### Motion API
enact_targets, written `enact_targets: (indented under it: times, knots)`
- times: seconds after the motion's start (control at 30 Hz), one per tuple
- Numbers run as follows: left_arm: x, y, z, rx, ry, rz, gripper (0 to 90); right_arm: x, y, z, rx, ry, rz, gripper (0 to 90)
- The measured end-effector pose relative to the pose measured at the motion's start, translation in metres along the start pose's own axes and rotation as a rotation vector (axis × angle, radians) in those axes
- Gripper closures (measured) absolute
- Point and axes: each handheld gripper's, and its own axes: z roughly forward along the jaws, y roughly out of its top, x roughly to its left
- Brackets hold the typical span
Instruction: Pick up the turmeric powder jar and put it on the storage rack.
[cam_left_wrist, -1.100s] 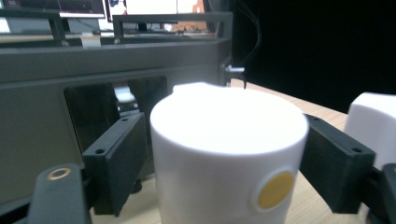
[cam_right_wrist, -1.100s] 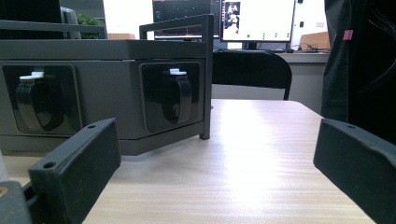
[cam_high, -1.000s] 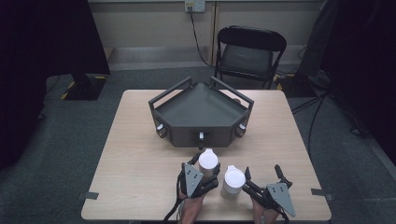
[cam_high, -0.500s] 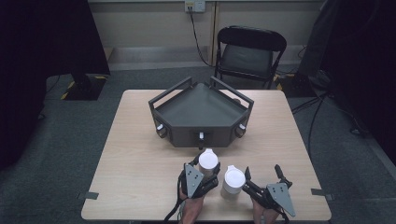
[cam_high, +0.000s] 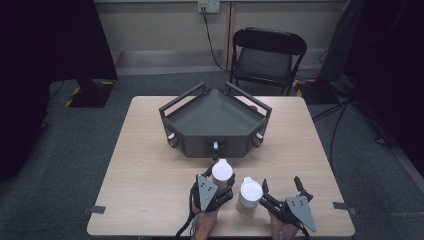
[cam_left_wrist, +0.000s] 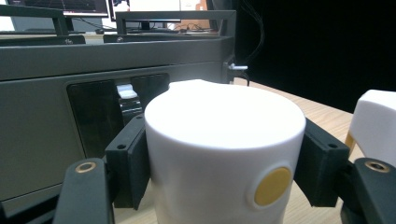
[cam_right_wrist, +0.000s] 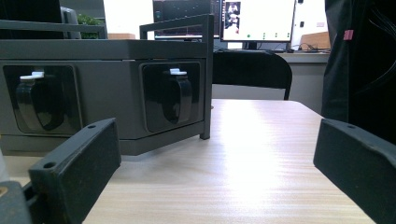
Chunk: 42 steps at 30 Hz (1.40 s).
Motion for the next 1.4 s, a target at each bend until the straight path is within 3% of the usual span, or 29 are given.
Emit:
enact_targets:
  times: [0.53, 1.4]
  knots:
    - [0.006, 0.004, -0.003, -0.003, -0.007, 0.000, 31.0, 0.000, 0.000, 0.000, 0.000, 0.001, 0.000, 0.0]
    - [0.020, 0.031, -0.008, -0.032, -0.012, -0.005, 31.0, 0.000, 0.000, 0.000, 0.000, 0.002, 0.000, 0.0]
